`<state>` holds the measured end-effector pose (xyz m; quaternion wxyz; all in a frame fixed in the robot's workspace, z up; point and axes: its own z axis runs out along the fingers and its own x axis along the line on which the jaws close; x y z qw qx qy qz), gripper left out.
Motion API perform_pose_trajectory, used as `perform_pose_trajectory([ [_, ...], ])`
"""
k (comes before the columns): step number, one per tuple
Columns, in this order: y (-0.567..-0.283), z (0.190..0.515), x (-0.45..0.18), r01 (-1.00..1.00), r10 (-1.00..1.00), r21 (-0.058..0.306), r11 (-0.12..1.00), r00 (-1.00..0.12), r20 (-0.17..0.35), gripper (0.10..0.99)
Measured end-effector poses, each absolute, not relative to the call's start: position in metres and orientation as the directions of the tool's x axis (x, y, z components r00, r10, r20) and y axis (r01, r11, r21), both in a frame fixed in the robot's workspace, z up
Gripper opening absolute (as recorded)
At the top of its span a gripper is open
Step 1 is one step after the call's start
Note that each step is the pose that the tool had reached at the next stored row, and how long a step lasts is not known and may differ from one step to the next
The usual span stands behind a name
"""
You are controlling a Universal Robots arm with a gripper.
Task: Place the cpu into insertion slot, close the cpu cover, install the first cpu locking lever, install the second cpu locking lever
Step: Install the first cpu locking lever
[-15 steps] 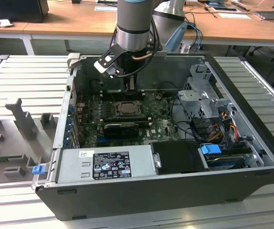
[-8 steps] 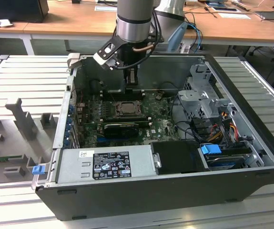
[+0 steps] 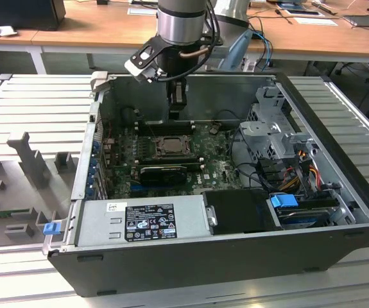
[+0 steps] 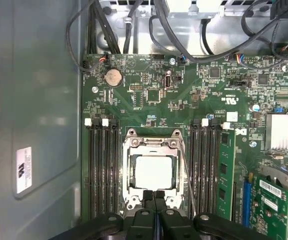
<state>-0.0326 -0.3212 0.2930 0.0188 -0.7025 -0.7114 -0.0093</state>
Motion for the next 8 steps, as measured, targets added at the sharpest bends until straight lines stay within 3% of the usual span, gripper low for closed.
perform_pose_trajectory([
  [8,-0.3212,0.3046,-0.0328,0.997,0.997,-0.012,0.073,-0.072,0.040,0.106],
])
